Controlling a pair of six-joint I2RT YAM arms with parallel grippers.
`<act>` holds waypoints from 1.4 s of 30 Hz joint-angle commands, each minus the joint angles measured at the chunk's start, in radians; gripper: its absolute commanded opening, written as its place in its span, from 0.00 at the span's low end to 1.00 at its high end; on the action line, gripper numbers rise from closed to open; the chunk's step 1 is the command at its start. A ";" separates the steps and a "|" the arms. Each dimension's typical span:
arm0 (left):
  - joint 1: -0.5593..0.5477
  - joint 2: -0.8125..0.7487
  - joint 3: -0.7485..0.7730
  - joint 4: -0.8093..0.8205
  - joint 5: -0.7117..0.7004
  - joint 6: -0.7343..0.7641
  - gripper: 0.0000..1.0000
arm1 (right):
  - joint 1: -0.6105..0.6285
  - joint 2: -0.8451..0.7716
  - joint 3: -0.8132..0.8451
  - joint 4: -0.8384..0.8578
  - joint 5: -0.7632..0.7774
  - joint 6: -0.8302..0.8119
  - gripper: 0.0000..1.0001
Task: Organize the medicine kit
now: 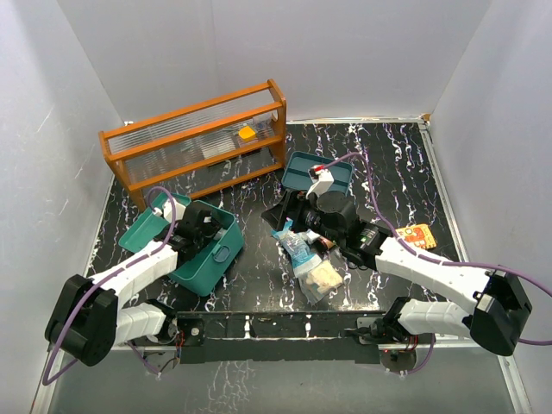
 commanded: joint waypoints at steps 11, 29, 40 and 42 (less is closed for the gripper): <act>0.002 -0.060 0.123 -0.165 0.036 0.027 0.50 | 0.002 0.033 0.002 0.057 0.006 -0.016 0.76; 0.002 -0.257 0.217 -0.268 0.257 0.295 0.63 | 0.001 0.068 0.019 0.009 0.076 -0.051 0.76; 0.001 -0.357 0.241 -0.130 0.590 0.573 0.88 | -0.131 0.015 0.006 -0.461 0.521 0.186 0.73; 0.001 -0.371 0.257 -0.124 0.615 0.599 0.88 | -0.193 -0.012 -0.036 -0.488 0.479 0.236 0.71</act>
